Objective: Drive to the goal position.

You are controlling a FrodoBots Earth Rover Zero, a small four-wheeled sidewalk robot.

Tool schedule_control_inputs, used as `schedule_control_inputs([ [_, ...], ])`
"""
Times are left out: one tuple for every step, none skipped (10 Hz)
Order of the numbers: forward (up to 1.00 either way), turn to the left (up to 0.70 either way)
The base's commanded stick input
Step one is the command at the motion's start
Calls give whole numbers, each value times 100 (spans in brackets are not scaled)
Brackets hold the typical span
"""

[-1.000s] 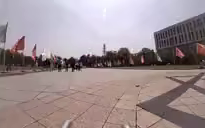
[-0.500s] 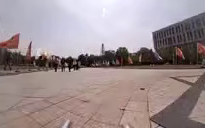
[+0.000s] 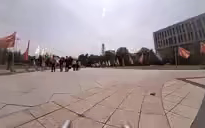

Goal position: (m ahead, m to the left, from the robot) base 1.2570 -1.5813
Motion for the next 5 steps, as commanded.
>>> schedule_control_inputs([
  [100, -23],
  [100, 0],
  [100, 0],
  [100, -5],
  [100, -6],
])
